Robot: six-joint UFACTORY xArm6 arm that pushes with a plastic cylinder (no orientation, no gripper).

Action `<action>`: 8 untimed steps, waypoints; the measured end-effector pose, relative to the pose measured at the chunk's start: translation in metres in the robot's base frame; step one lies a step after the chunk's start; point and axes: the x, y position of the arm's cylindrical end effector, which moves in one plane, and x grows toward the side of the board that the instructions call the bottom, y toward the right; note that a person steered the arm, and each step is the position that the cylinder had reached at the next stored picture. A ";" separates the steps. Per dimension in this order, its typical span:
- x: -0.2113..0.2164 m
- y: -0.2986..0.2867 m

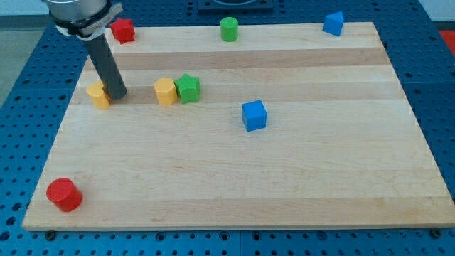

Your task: Drag the hexagon to the center right of the board

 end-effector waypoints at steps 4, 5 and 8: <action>0.009 0.094; 0.009 0.126; 0.006 0.167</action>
